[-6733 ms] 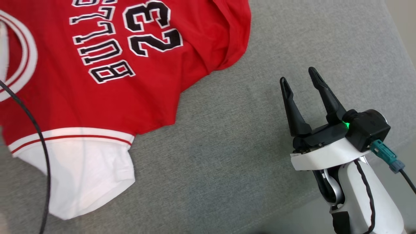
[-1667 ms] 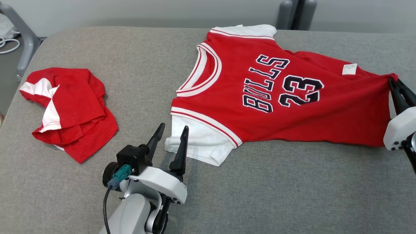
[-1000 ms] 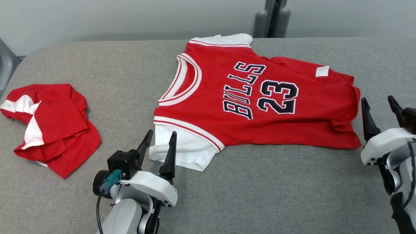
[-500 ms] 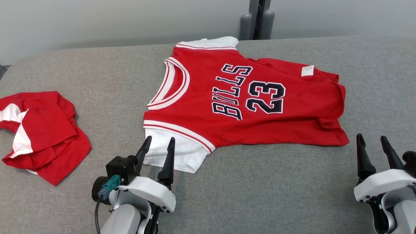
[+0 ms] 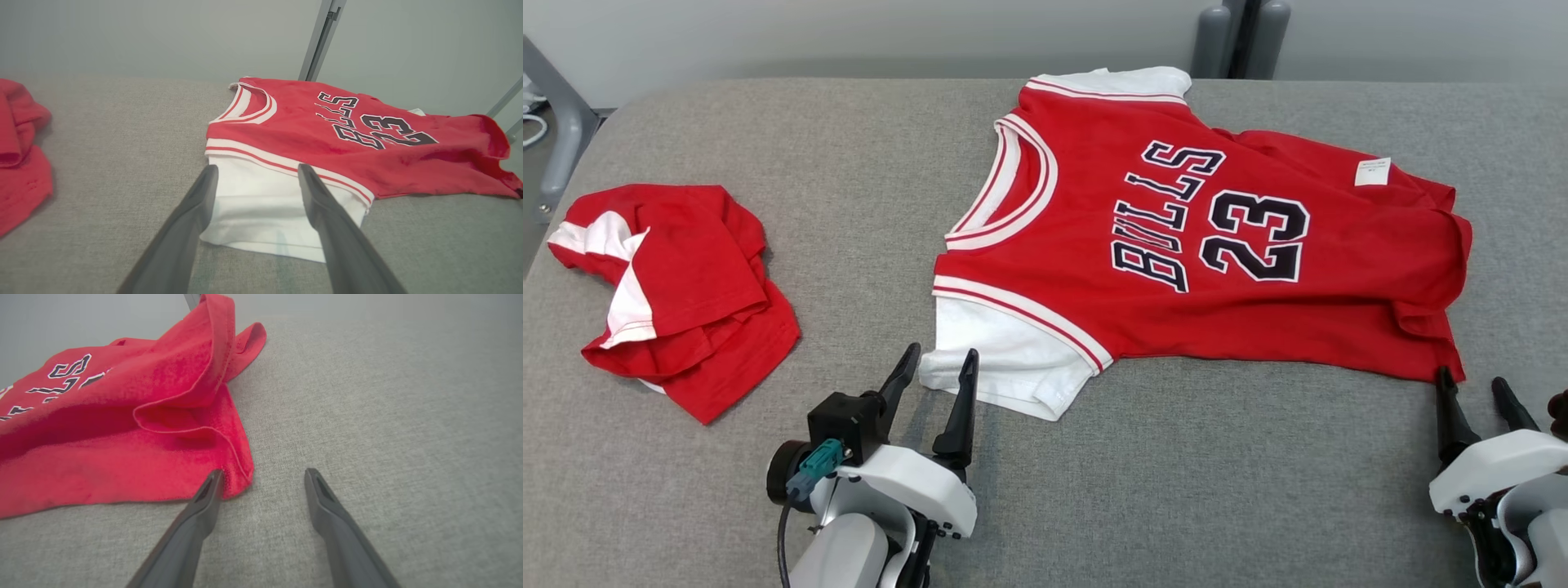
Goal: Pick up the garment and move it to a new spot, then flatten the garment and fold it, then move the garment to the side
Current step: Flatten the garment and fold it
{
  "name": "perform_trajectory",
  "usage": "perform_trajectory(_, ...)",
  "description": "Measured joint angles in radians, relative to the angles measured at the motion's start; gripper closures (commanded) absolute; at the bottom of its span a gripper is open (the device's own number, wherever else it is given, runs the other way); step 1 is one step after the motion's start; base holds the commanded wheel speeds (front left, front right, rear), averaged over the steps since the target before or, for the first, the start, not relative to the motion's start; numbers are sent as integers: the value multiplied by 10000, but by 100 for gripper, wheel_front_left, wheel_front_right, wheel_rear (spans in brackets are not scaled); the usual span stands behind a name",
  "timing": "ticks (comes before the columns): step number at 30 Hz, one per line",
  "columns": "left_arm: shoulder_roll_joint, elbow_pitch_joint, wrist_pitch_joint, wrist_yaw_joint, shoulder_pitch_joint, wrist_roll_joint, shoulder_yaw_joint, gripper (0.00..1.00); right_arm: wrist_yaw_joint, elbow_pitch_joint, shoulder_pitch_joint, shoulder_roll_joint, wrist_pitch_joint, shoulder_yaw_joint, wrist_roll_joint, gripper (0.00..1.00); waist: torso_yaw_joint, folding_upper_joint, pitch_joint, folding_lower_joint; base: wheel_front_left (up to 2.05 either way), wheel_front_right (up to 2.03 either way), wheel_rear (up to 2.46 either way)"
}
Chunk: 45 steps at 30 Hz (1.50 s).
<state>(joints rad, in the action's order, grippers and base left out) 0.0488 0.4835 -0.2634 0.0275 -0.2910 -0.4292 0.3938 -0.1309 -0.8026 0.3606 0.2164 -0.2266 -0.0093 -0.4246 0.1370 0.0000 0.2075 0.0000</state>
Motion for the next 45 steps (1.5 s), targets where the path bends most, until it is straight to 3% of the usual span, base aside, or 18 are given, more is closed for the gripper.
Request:
perform_trajectory(8,-6,-15,0,15,-49,-8,36,0,0,-702,397,213,-234,583,-462,0,217,0,108,0,0,0,0)
perform_trajectory(11,-4,19,0,31,-56,-25,75,0,4,-734,526,242,-297,940,-683,86,201,0,140,0,0,0,0)
perform_trajectory(12,-6,63,0,31,-59,-33,100,0,4,-740,577,267,-299,1045,-727,100,189,0,144,0,0,0,0)
perform_trajectory(23,-2,1555,165,529,-265,-399,-59,0,0,71,490,355,-339,1344,-951,100,-300,0,-85,0,0,0,0)
perform_trajectory(30,71,2278,479,525,-458,-529,-67,0,0,491,277,328,-349,1294,-936,100,-669,0,-125,0,0,0,0)
perform_trajectory(42,79,3127,414,-209,-1104,-568,274,0,0,453,347,345,-351,1593,-807,100,-823,0,-130,0,0,0,0)
perform_trajectory(43,71,3193,437,-272,-1108,-569,320,57,0,439,347,343,-351,1601,-796,100,-811,0,-157,0,0,0,0)
perform_trajectory(44,69,3239,445,-297,-1108,-569,368,83,0,426,346,343,-351,1593,-777,100,-795,0,-178,0,0,0,0)
perform_trajectory(45,65,3281,466,-353,-1109,-569,399,100,0,414,344,345,-349,1584,-775,100,-775,0,-206,0,0,0,0)
